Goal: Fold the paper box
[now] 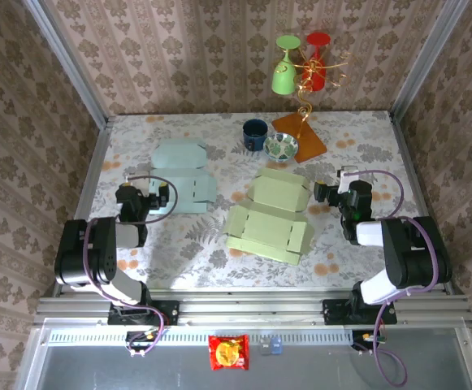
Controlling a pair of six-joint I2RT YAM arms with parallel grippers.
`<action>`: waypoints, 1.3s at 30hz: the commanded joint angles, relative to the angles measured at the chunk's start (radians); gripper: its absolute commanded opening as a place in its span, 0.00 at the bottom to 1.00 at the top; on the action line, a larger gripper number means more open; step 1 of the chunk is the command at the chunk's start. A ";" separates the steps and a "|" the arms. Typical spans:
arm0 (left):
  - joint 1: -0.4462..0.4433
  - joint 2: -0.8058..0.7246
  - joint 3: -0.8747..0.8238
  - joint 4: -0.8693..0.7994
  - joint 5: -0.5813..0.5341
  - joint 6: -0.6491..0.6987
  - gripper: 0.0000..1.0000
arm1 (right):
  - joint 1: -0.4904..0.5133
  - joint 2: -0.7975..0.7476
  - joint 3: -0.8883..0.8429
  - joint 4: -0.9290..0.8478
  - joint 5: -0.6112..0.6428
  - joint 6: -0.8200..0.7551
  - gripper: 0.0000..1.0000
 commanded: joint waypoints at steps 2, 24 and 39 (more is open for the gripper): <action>-0.008 0.013 0.019 0.014 0.009 0.016 1.00 | 0.007 0.013 0.021 0.032 0.033 0.004 1.00; -0.053 -0.047 -0.059 0.122 -0.076 0.045 1.00 | 0.007 -0.066 0.001 0.008 0.030 0.000 1.00; -0.296 -0.442 0.070 -0.171 -0.539 0.095 1.00 | 0.076 -0.615 0.157 -0.499 0.390 0.060 1.00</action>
